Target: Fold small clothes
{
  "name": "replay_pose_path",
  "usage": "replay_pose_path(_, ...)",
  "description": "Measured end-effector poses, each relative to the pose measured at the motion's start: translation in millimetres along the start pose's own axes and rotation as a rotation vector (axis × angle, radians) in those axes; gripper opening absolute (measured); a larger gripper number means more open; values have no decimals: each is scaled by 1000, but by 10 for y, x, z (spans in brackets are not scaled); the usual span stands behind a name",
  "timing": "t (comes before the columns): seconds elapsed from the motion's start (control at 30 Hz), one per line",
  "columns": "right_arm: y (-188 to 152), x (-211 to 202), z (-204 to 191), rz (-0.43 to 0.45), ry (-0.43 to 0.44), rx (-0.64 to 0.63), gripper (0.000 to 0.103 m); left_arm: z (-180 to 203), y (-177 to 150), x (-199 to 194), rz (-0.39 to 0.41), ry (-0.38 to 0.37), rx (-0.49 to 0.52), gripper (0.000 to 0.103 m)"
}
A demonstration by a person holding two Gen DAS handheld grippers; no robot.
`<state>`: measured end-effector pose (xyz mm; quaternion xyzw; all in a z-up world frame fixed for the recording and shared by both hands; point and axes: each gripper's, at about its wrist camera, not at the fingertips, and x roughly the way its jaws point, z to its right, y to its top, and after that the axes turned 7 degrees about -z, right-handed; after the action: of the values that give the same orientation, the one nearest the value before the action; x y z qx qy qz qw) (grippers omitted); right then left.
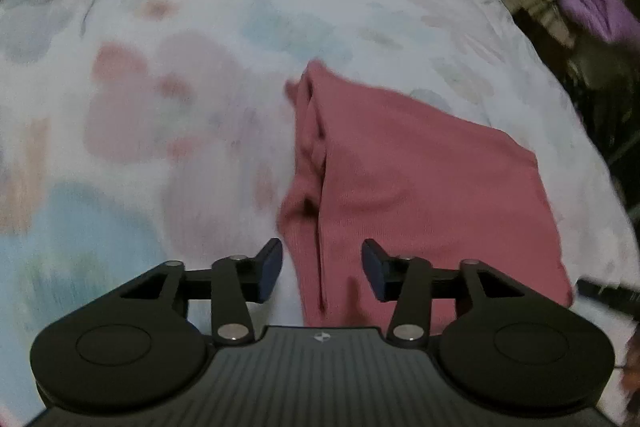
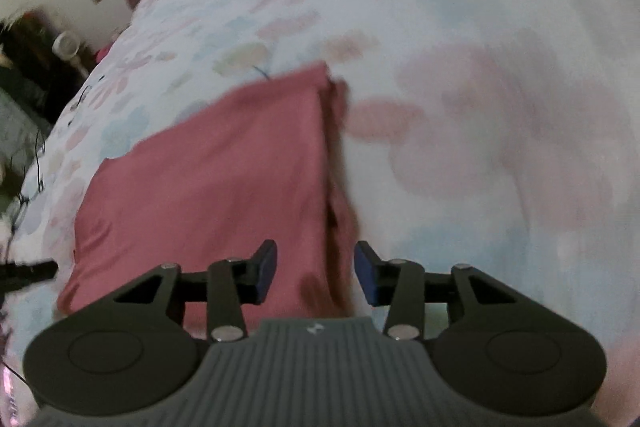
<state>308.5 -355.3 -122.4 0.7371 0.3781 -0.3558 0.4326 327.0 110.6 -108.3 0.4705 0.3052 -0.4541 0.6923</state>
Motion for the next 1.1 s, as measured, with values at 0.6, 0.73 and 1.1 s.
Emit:
replay_pose_path(0.6, -440, -107, 264, 105, 166, 259, 2, -93, -221, -59, 41, -67, -113, 8)
replay_pose_path(0.73, -457, -26, 292, 53, 84, 226, 1, -84, -276, 130, -10, 46, -29, 8)
replay_pose_path(1.1, -425, 9, 234, 37, 51, 155, 36, -16, -214, -66, 8, 84, 27, 41)
